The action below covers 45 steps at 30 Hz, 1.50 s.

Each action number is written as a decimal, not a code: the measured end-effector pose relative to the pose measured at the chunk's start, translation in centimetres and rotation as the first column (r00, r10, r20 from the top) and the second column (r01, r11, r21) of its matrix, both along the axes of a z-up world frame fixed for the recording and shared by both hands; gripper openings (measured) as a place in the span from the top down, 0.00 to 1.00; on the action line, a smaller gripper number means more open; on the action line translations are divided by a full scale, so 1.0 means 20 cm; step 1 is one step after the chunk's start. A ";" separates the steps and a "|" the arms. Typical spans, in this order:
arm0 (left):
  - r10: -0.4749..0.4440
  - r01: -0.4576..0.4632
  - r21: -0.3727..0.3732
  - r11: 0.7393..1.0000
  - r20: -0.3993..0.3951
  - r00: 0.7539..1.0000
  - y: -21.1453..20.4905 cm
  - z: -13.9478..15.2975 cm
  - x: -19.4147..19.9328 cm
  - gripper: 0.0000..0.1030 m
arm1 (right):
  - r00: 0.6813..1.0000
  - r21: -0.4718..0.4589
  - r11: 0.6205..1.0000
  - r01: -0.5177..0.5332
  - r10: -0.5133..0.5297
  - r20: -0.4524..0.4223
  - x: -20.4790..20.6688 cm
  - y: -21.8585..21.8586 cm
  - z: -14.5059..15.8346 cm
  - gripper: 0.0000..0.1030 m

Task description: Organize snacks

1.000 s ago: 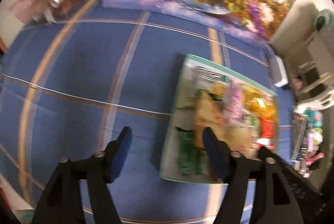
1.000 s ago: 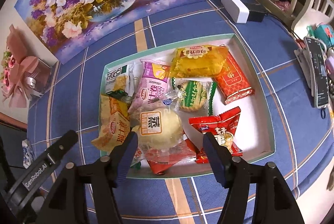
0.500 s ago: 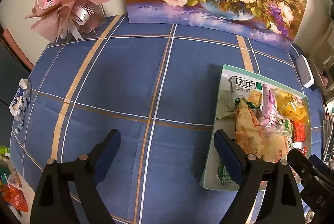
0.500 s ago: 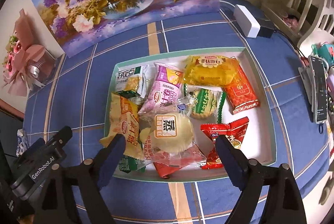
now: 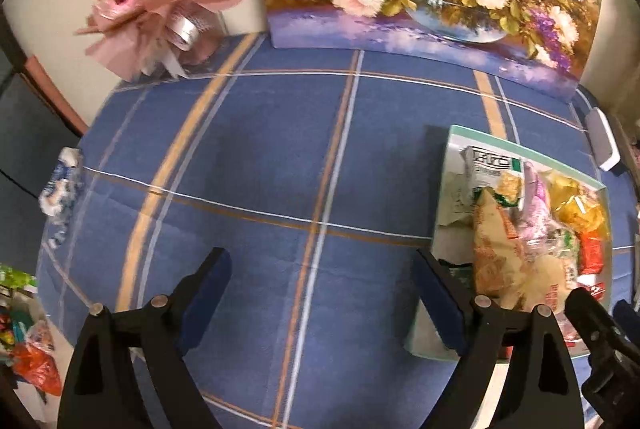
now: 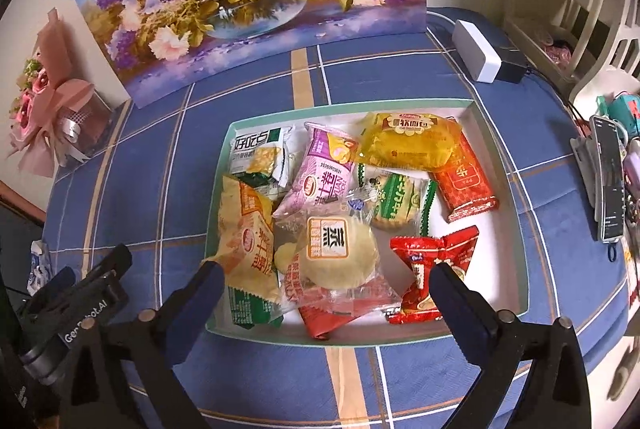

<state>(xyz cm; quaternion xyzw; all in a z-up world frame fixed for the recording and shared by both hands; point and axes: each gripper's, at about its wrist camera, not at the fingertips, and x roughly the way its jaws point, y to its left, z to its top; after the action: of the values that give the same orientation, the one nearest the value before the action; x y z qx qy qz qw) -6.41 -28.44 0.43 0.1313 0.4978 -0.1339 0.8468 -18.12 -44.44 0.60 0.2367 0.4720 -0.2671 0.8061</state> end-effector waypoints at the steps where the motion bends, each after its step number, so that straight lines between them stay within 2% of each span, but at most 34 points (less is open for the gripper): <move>1: -0.003 0.003 -0.001 1.000 0.000 1.000 0.01 0.00 -0.01 0.12 | 1.000 0.000 1.000 -0.003 0.003 0.001 -0.01 0.01 0.00 0.00; 4: 0.011 -0.011 0.002 1.000 -0.019 1.000 0.05 0.01 -0.05 0.12 | 1.000 -0.001 1.000 -0.011 0.011 0.003 -0.04 0.06 0.01 0.00; 11: 0.023 -0.016 0.107 0.994 -0.062 0.998 0.23 -0.06 -0.15 0.12 | 1.000 -0.029 0.999 -0.025 0.025 0.003 -0.15 0.21 0.01 0.00; 17: 0.049 -0.046 0.043 0.998 -0.070 0.996 0.40 -0.03 -0.21 0.12 | 0.999 -0.033 0.999 -0.037 0.037 -0.003 -0.24 0.31 -0.01 0.00; 20: 0.039 -0.037 0.035 0.999 -0.062 0.997 0.43 -0.02 -0.25 0.12 | 0.999 -0.038 0.998 -0.048 0.048 -0.006 -0.24 0.35 -0.02 0.00; 30: 0.014 -0.013 0.019 1.000 -0.056 0.998 0.42 0.00 -0.25 0.12 | 0.998 -0.067 0.996 -0.059 0.059 0.002 -0.23 0.36 0.02 0.00; 45: 0.027 -0.027 0.005 1.000 -0.059 0.998 0.43 0.00 -0.24 0.12 | 0.998 -0.071 0.996 -0.061 0.062 0.007 -0.23 0.36 0.03 0.00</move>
<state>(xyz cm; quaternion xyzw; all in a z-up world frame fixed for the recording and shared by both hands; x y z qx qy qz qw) -11.20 -19.82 0.45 0.1221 0.5248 -0.1252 0.8331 -22.67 -37.30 1.11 0.1946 0.4656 -0.2576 0.8240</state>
